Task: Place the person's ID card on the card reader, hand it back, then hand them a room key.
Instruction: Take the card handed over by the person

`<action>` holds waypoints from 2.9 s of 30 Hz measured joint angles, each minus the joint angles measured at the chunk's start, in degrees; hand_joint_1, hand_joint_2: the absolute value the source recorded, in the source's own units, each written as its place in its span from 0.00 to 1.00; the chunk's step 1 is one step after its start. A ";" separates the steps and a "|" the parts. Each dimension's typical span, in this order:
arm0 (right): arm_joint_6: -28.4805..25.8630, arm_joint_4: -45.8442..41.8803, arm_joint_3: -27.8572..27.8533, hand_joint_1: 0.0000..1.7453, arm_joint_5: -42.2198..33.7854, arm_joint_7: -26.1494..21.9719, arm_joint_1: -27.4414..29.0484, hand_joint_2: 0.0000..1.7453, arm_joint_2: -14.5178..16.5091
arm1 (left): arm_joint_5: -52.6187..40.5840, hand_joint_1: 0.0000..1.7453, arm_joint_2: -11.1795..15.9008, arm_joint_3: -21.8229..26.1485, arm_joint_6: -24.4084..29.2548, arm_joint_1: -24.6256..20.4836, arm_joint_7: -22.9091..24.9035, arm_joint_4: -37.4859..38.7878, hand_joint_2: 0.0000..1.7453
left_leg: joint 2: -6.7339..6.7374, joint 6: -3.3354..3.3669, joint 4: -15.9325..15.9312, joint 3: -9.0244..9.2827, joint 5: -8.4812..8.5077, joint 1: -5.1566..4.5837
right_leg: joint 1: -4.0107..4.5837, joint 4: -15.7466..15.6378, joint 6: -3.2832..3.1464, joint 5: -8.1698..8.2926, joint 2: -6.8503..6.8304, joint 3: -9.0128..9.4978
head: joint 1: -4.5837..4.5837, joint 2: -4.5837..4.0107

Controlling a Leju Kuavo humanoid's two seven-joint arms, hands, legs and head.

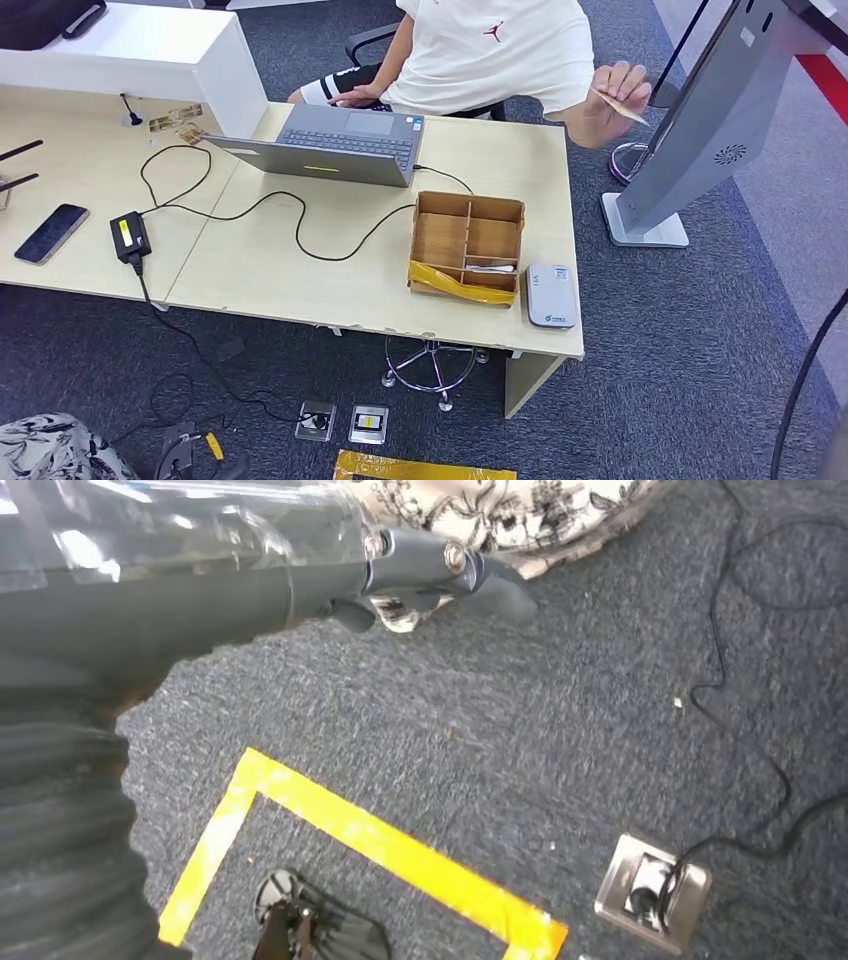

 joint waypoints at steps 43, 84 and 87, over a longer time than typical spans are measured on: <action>6.82 34.22 21.10 0.13 1.64 -2.36 -10.60 1.00 7.99 | -2.01 0.00 0.61 -2.54 -0.78 -1.37 4.56 0.01 1.00 | -0.04 -0.01 0.01 -0.10 0.00 0.01 | 0.02 0.00 0.00 0.00 0.01 -0.16 | 0.01 0.00; 2.99 35.54 20.83 1.00 -0.68 -2.17 -6.75 1.00 8.07 | -1.72 0.00 1.09 -3.46 -1.13 -0.82 4.93 0.25 1.00 | -0.01 -0.01 0.02 -0.08 0.01 0.02 | 0.02 0.00 -0.01 0.00 0.05 -0.19 | 0.01 0.00; 1.14 35.98 20.78 1.00 -0.60 -2.25 -4.92 1.00 7.95 | -1.59 0.00 1.09 -3.46 -1.03 -0.73 4.93 0.25 1.00 | -0.01 -0.02 0.02 -0.08 0.00 0.02 | 0.02 -0.01 -0.01 0.00 0.06 -0.19 | 0.01 0.00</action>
